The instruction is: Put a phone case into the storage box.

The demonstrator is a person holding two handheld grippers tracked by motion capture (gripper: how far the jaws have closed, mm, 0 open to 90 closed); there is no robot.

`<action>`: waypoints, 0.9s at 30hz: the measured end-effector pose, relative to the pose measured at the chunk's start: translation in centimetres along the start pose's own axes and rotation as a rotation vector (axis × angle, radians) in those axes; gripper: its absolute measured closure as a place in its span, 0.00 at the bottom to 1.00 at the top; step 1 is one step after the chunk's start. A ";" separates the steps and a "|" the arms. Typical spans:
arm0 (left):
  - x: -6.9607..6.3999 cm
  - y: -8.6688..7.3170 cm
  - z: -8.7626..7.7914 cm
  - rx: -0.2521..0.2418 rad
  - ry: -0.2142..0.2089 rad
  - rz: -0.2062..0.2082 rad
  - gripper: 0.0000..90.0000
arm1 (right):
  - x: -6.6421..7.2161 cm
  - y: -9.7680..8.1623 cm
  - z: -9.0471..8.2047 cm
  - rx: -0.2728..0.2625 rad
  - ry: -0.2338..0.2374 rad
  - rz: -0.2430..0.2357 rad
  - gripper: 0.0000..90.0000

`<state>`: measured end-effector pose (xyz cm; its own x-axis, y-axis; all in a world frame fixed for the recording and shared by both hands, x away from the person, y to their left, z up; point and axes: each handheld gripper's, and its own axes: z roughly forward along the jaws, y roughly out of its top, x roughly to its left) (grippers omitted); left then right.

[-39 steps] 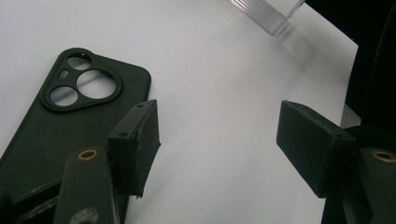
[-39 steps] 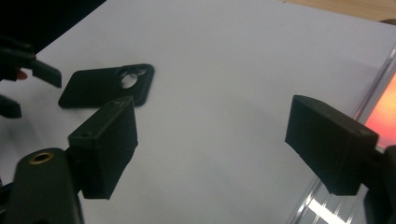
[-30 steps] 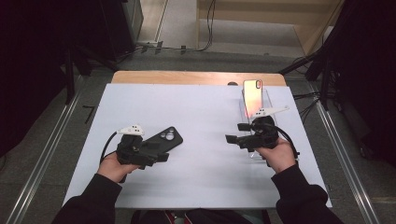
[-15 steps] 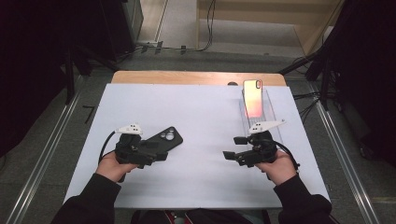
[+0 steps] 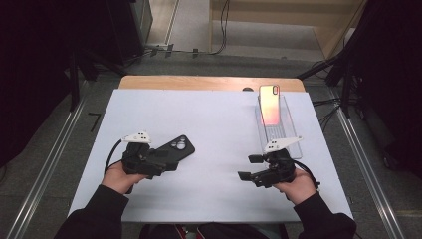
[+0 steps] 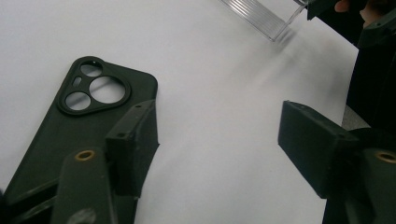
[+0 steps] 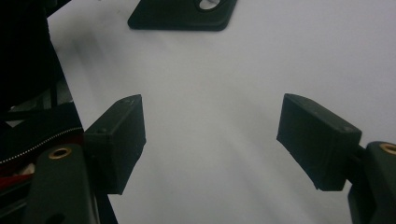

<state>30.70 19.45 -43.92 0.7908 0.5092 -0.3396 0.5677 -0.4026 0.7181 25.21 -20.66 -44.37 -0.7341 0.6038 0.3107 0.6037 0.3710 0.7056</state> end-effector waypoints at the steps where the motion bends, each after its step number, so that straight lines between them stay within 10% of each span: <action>1: 0.1 0.1 0.0 -0.003 0.006 0.007 0.31 | 0.0 -0.1 0.0 0.001 0.004 0.000 0.24; 8: 1.1 0.8 -0.1 0.010 0.028 0.038 0.13 | 0.2 -0.8 0.4 0.023 0.028 -0.013 0.24; 27: 3.6 2.1 2.3 0.066 0.070 0.104 0.13 | -0.2 -2.3 0.0 0.046 0.047 -0.033 0.24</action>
<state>35.24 18.73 -45.05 0.8297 0.5128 -0.2206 0.4991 -0.5044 0.7046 23.99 -21.66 -46.10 -0.7673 0.5569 0.3181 0.5916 0.4231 0.6863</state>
